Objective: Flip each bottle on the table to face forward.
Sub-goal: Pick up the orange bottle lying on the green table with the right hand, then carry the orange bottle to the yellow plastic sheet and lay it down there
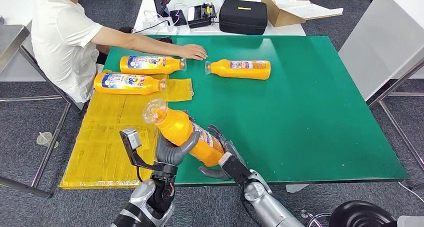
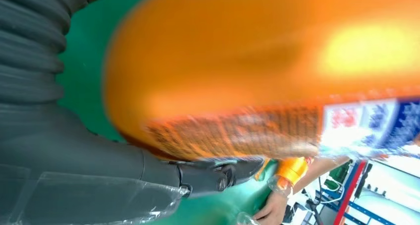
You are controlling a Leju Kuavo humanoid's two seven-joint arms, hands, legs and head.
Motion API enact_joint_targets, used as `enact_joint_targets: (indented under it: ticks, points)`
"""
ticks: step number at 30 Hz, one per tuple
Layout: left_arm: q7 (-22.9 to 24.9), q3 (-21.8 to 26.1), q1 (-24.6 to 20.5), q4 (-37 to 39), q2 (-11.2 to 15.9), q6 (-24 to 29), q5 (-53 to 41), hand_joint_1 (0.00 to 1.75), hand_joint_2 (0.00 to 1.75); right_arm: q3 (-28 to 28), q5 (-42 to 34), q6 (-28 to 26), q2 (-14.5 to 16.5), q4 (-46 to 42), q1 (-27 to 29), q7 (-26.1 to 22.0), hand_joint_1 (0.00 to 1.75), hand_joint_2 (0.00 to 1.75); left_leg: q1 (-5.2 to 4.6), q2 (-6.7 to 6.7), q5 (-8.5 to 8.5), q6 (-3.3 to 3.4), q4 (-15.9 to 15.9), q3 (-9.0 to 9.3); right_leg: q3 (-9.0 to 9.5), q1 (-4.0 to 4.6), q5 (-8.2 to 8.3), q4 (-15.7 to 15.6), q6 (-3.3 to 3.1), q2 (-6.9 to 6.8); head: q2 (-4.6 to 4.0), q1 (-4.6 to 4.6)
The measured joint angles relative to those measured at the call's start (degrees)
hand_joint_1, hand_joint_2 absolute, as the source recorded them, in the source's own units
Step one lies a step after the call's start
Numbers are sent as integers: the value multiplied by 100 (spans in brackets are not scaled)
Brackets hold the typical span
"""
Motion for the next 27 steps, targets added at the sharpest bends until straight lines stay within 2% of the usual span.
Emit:
enact_joint_targets:
  ticks: [2,4,6,9,12,18,20,24,27]
  points:
    - [-43,2,3,-28,4,88,-94,175,175,-25,4,-63,25,0,34,0,0,175,0,0,0,0,0,0,-1,0,0,0,0,0,0,-1]
    - [-159,1,3,-57,14,412,-396,175,175,-71,50,-319,44,-9,78,0,0,175,0,0,0,0,0,-1,-1,0,0,0,0,0,0,-1]
    - [-375,0,0,-92,44,1159,-1101,175,175,-188,131,-1008,73,-57,167,0,0,175,0,-1,0,0,0,-1,-1,0,0,0,0,-1,0,-1]
    - [-739,1,-5,-127,145,2592,-2596,175,175,-490,159,-2394,111,-306,370,1,0,175,0,-1,0,0,0,-2,-2,0,0,0,0,-1,0,-1]
    - [-938,5,-40,-135,265,3566,-3749,175,175,-782,48,-3190,101,-735,539,2,0,175,0,1,0,0,0,-3,-2,0,0,0,0,0,0,0]
    - [-963,55,-82,-133,397,3845,-4415,175,175,-1064,-13,-3425,90,-1246,670,2,0,175,0,1,1,0,0,-2,-3,0,0,0,0,0,0,-1]
    - [-907,265,-66,-124,355,3889,-5485,175,175,-1114,-127,-3553,81,-1454,724,2,0,175,0,0,2,0,0,-2,-3,-1,0,0,0,0,0,-1]
    - [-484,1088,-49,-9,168,3914,-8459,175,175,-1258,-273,-3604,27,-1991,800,2,0,175,-1,3,1,-1,0,-2,-5,-1,0,0,0,3,0,0]
    - [8,1559,-104,226,81,3917,-9565,175,175,-1384,-211,-3494,15,-2169,814,1,0,175,0,3,1,-1,0,-2,-7,0,0,0,0,2,0,-1]
